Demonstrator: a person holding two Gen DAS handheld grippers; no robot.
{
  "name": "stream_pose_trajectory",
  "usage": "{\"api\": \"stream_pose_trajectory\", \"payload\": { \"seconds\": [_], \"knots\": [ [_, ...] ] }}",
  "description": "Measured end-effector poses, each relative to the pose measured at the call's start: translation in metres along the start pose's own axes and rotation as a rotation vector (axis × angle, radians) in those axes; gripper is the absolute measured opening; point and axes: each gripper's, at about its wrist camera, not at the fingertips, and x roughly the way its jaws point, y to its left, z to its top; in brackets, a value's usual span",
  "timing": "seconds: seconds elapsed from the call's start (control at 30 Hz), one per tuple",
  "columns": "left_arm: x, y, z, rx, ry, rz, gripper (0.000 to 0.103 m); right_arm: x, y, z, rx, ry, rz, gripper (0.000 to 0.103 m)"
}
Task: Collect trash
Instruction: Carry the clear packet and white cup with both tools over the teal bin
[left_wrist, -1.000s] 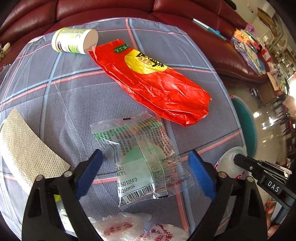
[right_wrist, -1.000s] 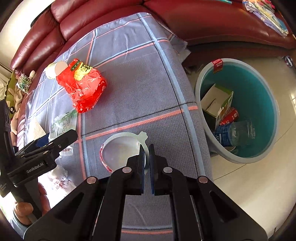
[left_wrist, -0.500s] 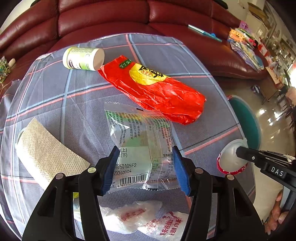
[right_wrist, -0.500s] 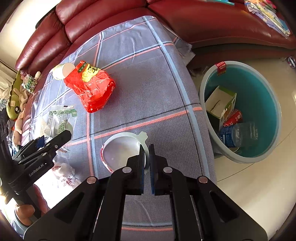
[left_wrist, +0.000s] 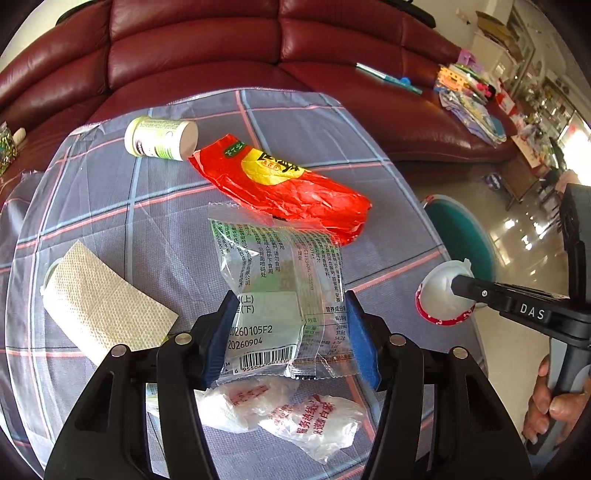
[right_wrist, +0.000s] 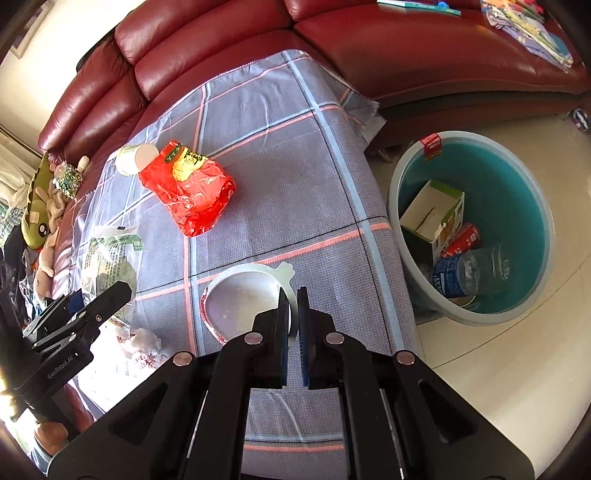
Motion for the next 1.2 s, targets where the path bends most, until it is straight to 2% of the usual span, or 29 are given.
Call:
{"api": "stream_pose_trajectory", "payload": {
  "seconds": [0.3,0.67,0.93,1.2],
  "knots": [
    [-0.005,-0.044,0.015,0.102,-0.013,-0.031,0.058,-0.03,-0.042,0.007,0.08,-0.075,0.003,0.005],
    [0.009,-0.156,0.039,0.323,-0.025,-0.148,0.058,-0.099,-0.141,0.017,0.243,-0.229,-0.071,0.005],
    [0.044,-0.219,0.049,0.395,0.018,-0.217,0.058,-0.107,-0.189,0.018,0.312,-0.236,-0.092,0.005],
    [0.074,-0.246,0.059,0.388,0.06,-0.245,0.058,-0.1,-0.215,0.027,0.334,-0.205,-0.1,0.005]
  ]
}}
